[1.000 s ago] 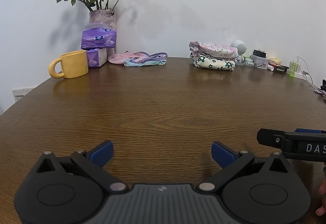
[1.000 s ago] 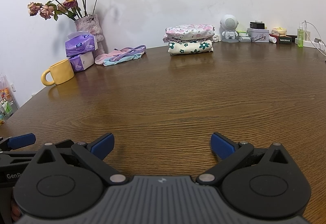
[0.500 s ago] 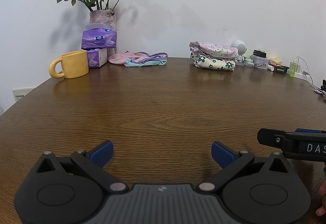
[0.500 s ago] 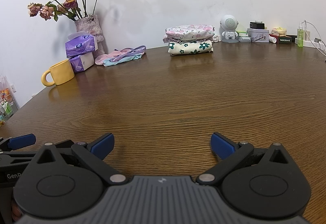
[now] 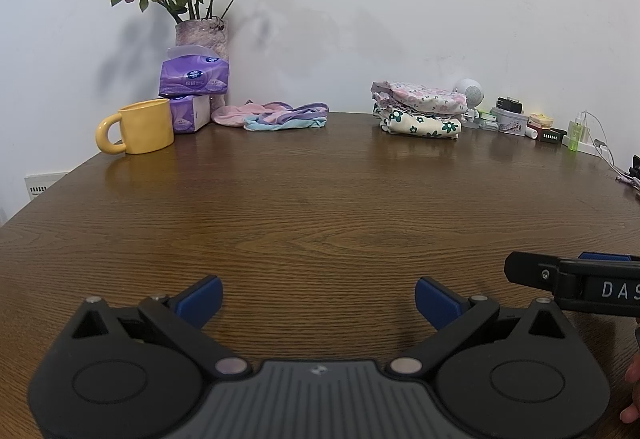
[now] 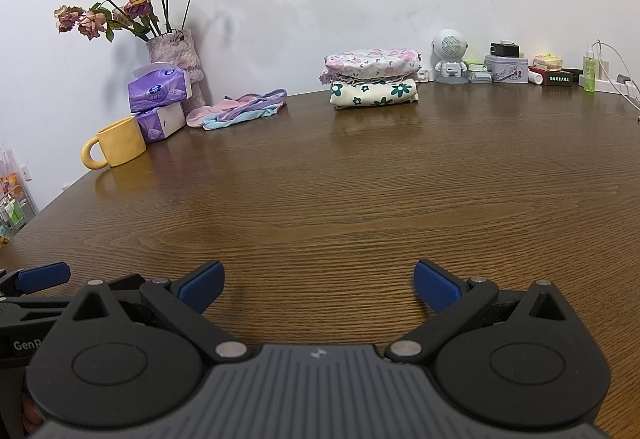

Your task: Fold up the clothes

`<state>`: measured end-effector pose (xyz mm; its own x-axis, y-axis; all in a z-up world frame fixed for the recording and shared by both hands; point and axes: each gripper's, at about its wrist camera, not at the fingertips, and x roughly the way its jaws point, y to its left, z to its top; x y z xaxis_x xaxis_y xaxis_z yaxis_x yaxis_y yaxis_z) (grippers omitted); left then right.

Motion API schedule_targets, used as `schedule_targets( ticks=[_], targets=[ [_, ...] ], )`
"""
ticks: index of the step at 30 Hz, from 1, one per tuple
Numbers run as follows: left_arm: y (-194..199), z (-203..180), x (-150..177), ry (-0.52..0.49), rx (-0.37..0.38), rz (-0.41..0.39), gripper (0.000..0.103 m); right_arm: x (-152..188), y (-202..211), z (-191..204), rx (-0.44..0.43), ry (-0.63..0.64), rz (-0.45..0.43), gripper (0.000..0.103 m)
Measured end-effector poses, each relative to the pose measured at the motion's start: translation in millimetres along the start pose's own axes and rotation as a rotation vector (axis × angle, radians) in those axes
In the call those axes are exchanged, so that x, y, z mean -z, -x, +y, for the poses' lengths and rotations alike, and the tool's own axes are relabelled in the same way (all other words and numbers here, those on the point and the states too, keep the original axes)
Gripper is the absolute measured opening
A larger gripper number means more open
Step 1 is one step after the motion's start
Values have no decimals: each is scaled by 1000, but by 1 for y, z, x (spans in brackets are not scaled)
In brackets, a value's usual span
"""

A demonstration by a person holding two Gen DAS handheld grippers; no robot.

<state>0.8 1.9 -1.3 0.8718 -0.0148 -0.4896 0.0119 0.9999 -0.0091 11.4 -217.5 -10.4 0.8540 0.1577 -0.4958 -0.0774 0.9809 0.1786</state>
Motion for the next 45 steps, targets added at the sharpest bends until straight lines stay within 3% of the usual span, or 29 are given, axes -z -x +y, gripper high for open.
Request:
schedule_targets(
  ticks=[45],
  targets=[
    [0,0,0,0,15,-4,103,0,0,-1,0,2,0,103]
  ],
)
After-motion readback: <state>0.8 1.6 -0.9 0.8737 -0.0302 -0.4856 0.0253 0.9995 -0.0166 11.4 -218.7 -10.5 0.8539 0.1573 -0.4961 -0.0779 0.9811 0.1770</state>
